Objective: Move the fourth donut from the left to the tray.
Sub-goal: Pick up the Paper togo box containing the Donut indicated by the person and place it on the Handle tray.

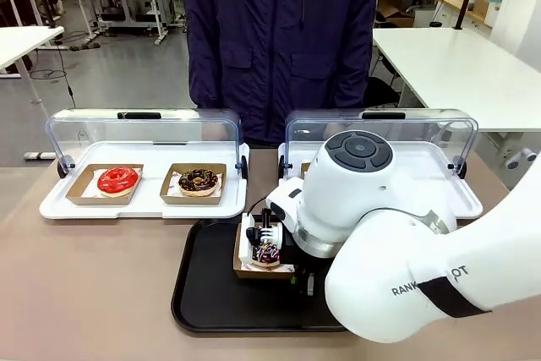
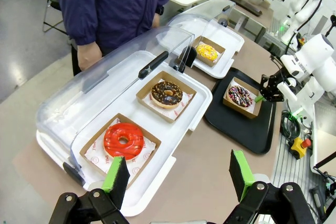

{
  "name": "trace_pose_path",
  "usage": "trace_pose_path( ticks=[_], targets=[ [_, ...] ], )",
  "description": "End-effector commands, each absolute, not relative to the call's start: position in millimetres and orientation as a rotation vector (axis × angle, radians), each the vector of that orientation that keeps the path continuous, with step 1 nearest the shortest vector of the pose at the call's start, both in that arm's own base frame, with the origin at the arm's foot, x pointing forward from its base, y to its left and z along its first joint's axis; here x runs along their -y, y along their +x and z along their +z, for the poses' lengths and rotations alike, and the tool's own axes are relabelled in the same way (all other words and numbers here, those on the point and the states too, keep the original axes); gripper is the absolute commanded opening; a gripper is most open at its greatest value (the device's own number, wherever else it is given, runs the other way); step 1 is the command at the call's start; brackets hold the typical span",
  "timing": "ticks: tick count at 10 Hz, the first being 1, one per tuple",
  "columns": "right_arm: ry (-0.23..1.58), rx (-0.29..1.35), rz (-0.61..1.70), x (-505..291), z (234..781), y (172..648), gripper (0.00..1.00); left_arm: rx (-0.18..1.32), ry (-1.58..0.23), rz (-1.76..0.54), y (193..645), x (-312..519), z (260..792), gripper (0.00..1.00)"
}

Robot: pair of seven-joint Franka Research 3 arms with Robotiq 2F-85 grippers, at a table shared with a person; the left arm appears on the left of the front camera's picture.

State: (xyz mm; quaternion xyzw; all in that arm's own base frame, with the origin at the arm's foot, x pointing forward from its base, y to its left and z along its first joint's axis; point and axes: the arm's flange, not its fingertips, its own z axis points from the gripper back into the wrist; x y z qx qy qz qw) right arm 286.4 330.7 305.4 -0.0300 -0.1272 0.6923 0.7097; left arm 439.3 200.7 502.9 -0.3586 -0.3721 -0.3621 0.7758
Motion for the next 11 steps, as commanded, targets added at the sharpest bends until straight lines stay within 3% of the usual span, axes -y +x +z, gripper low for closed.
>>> trace_pose_path(
  ticks=[1, 6, 7, 8, 9, 10, 11],
  targets=[
    [-0.061, 0.301, 1.537, -288.7, 292.4, 246.2, 0.02, 0.814, -0.785, -0.787, 439.0, -200.3, 503.5, 1.00],
    [-0.037, 0.259, 1.570, -289.3, 289.5, 252.5, 0.02, 0.814, -0.785, -0.787, 439.0, -200.3, 503.5, 1.00],
    [-0.041, 0.266, 1.571, -287.8, 291.5, 253.5, 0.61, 0.814, -0.785, -0.787, 439.0, -200.3, 503.5, 1.00],
    [-0.039, 0.267, 1.565, -287.4, 293.8, 252.3, 0.61, 0.814, -0.785, -0.787, 439.0, -200.3, 503.5, 1.00],
    [-0.035, 0.274, 1.561, -286.4, 300.4, 251.4, 1.00, 0.814, -0.785, -0.787, 439.0, -200.3, 503.5, 1.00],
    [-0.043, 0.279, 1.549, -284.6, 309.6, 251.6, 0.65, 0.814, -0.785, -0.787, 439.0, -200.3, 503.5, 1.00],
    [-0.047, 0.291, 1.539, -283.1, 320.8, 251.1, 1.00, 0.814, -0.785, -0.787, 439.0, -200.3, 503.5, 1.00]
  ],
)
